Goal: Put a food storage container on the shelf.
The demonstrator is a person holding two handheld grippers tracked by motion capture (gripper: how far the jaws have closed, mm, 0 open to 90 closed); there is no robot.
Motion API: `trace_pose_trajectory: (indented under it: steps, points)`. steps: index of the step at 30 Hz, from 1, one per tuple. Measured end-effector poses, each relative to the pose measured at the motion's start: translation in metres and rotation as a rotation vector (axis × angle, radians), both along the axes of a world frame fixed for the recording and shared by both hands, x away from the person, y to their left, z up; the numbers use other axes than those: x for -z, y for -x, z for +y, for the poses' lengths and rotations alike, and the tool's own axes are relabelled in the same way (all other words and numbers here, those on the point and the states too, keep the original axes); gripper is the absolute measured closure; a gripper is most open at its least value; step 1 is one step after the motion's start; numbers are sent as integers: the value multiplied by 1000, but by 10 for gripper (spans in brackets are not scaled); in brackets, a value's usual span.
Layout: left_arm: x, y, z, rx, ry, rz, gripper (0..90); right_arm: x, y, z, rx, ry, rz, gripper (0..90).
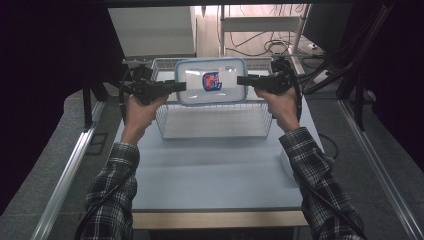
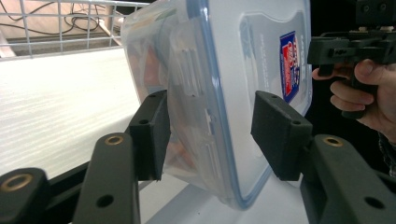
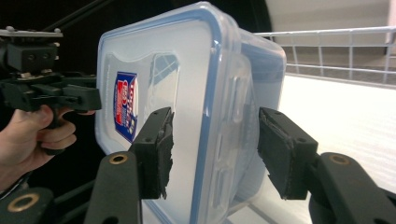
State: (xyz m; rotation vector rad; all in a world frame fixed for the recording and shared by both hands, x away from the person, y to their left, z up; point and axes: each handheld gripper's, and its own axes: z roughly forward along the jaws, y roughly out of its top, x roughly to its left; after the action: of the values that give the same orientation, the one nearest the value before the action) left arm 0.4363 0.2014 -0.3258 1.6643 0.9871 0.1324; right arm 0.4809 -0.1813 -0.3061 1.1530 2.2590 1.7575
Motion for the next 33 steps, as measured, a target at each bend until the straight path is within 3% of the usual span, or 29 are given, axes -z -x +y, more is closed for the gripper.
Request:
trace_pose_trajectory:
  steps: [3,4,5,6,7,8,10,11,14,17,19,24,28,31,33]
  points:
    - [2,0,-3,-24,-54,-7,491,0,-1,2,33,42,-5,431]
    - [3,1,-4,-39,-59,-6,470,1,-1,2,41,57,-3,464]
    - [4,1,-2,-51,-24,-17,453,2,-1,3,42,71,-1,473]
    - [4,0,-1,-41,-23,-6,455,3,-1,3,39,81,0,463]
    - [5,0,-3,-37,-70,-1,465,5,-1,3,52,71,2,492]
    - [7,0,-9,-46,-182,0,499,5,-1,2,64,56,-5,513]
    - [13,1,-17,-70,-307,-1,498,4,-2,1,77,64,-11,508]
    - [18,0,-19,-60,-310,4,488,3,-2,2,78,76,-17,503]
    - [25,-4,-20,-44,-257,14,488,1,-1,4,83,90,-22,504]
    - [24,-3,-20,-42,-220,2,478,0,0,5,98,112,-38,511]
    - [20,-1,-19,-40,-225,-7,477,-1,2,4,115,126,-70,550]
    - [13,9,-13,-42,-223,-45,503,-1,16,0,100,97,-113,670]
    - [15,22,-10,-30,-194,-66,509,1,35,-5,56,106,-171,892]
    - [19,33,-9,-15,-189,-69,468,11,43,2,-31,129,-161,894]
    - [22,39,-8,-15,-191,-70,459,14,43,5,-39,144,-160,894]
